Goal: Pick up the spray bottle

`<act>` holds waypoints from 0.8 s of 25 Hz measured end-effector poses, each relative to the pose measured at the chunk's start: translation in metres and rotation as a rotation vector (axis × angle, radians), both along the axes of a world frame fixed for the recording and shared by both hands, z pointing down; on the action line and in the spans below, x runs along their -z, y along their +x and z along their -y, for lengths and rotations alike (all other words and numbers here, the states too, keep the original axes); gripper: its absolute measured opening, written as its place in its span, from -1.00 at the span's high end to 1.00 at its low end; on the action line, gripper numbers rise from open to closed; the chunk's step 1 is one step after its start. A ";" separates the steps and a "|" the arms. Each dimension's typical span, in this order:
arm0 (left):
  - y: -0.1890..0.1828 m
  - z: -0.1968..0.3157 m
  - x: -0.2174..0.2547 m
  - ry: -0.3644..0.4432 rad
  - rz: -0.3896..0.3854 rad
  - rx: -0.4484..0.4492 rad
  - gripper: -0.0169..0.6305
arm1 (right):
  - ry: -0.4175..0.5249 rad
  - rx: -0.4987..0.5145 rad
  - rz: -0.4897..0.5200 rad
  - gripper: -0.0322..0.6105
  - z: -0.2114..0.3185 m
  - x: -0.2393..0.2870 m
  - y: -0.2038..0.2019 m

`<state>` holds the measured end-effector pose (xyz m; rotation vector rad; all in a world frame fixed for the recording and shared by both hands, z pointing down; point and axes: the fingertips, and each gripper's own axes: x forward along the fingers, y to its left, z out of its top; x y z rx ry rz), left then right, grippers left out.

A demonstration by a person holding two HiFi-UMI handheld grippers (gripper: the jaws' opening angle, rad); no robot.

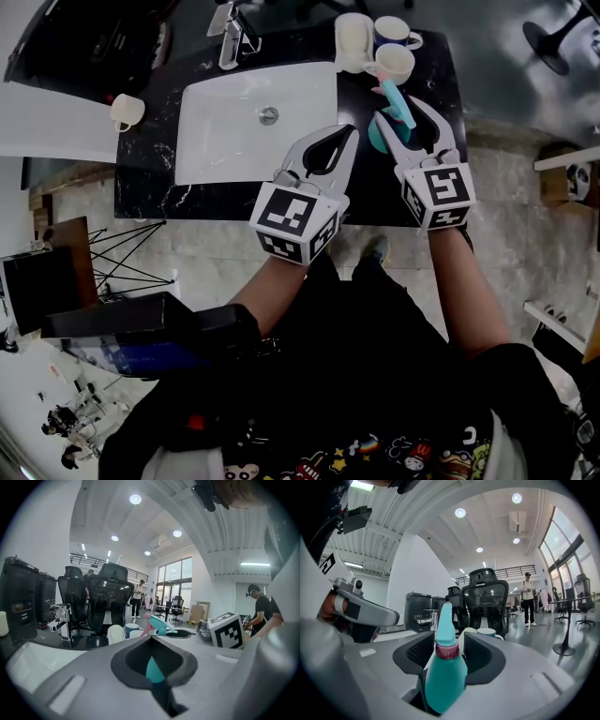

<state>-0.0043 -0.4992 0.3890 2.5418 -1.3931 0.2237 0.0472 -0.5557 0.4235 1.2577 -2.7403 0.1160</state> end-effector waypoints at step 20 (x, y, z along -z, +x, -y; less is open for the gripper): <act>-0.004 -0.008 0.013 0.021 -0.008 -0.075 0.95 | 0.072 -0.063 0.018 0.36 -0.022 0.046 -0.001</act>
